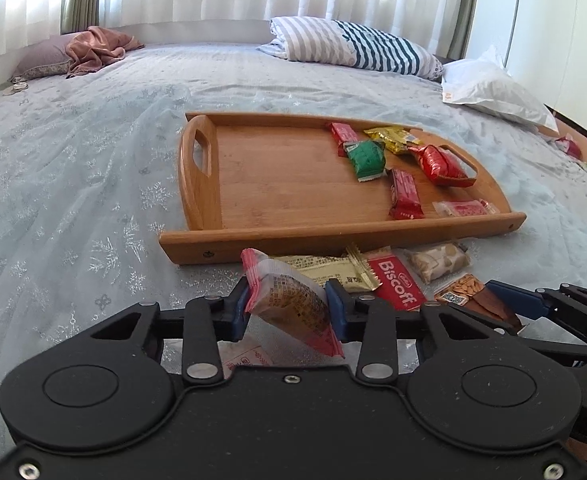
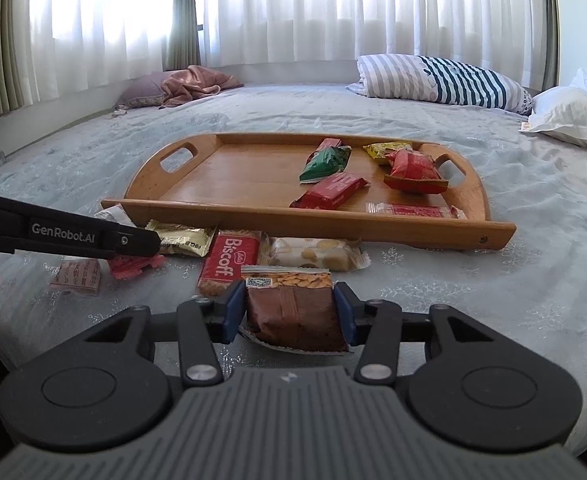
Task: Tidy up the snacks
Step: 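Carry the cookie bag and brown wafer pack over the tray with both tools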
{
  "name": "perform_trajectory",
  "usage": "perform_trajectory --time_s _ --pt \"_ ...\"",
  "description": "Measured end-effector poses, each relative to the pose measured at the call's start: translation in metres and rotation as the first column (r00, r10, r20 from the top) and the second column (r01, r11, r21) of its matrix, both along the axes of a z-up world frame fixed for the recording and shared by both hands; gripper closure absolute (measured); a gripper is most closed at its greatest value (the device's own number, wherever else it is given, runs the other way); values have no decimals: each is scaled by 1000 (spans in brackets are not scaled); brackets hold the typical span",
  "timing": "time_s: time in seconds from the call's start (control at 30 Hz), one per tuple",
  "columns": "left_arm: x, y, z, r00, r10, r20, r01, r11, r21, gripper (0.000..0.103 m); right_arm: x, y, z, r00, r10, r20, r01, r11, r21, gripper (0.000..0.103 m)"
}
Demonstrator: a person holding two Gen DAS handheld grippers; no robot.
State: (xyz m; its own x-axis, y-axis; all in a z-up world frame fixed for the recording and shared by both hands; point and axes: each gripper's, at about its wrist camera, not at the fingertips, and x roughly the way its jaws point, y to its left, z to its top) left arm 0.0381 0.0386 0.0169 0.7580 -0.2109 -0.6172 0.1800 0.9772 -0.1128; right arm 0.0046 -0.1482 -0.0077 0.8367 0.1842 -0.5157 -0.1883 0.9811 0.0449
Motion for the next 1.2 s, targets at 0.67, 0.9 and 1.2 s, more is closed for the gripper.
perform_trajectory --time_s 0.67,0.9,1.2 --pt "59 16 50 998 -19 59 25 994 -104 67 45 -4 43 995 10 100 -15 999 43 51" --pt "108 17 58 998 -28 55 35 992 -119 67 100 -1 48 996 15 90 -23 996 89 51" --pt "182 26 45 1000 -2 -18 -1 988 -157 67 171 4 56 997 34 71 -42 992 115 51"
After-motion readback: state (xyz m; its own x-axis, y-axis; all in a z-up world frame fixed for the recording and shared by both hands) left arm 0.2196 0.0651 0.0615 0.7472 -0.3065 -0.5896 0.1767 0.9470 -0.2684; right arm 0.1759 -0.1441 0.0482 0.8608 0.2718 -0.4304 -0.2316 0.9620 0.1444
